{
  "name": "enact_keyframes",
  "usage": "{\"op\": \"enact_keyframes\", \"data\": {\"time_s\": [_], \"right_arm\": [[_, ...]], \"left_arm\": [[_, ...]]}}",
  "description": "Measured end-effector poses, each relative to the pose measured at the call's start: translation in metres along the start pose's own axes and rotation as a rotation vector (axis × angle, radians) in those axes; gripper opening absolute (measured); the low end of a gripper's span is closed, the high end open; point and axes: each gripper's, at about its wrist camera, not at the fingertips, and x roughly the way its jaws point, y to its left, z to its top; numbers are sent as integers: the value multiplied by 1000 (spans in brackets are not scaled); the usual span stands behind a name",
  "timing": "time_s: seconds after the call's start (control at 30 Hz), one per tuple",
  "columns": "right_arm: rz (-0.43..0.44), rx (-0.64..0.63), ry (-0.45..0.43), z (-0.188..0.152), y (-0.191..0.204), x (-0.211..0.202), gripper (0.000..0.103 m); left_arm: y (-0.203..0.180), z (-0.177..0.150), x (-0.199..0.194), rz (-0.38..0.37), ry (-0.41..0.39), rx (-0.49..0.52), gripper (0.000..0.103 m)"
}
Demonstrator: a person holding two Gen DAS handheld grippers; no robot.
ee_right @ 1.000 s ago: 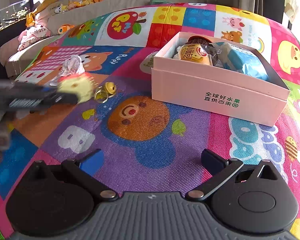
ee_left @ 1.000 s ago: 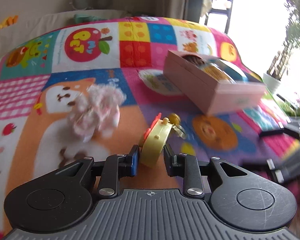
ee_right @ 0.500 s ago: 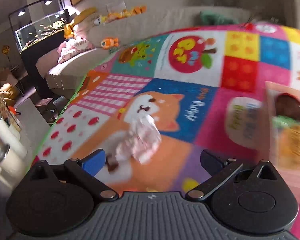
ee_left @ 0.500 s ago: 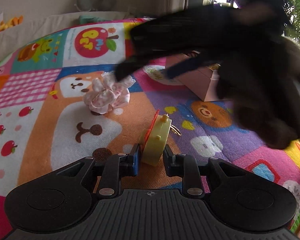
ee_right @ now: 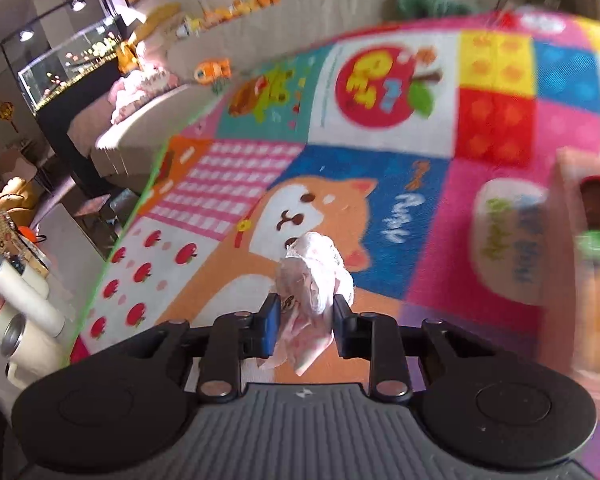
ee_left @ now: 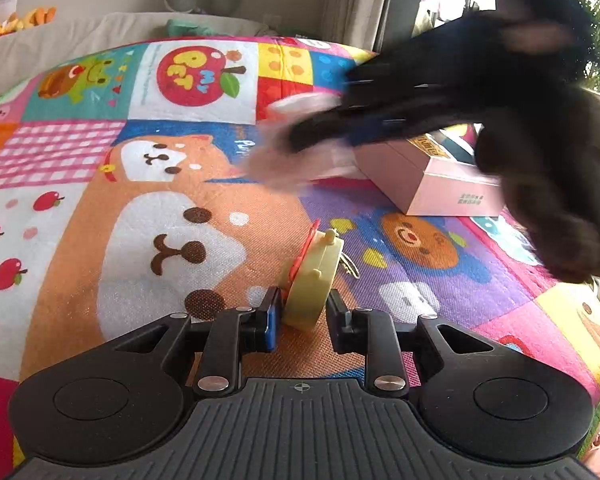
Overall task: Organize objects
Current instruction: 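Grasp the pink lace cloth with the right gripper while the left holds the yellow toy, then drop the yellow toy into the box with the left gripper while the right drops the pink cloth in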
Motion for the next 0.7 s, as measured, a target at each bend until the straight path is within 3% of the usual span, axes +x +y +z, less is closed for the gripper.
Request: {"op": "enact_keyframes", "data": {"time_s": [0.17, 0.3, 0.47, 0.7], "right_arm": [[-39, 37, -40, -44, -25, -75, 27], [-187, 68, -59, -90, -49, -116, 27], [-299, 161, -116, -129, -79, -158, 27], [-324, 214, -244, -157, -106, -197, 27]], "left_arm": [[-7, 0, 2, 33, 0, 15, 27], [-15, 3, 5, 60, -2, 27, 26], [-31, 15, 0, -19, -2, 53, 23], [-90, 78, 2, -129, -65, 146, 23]]}}
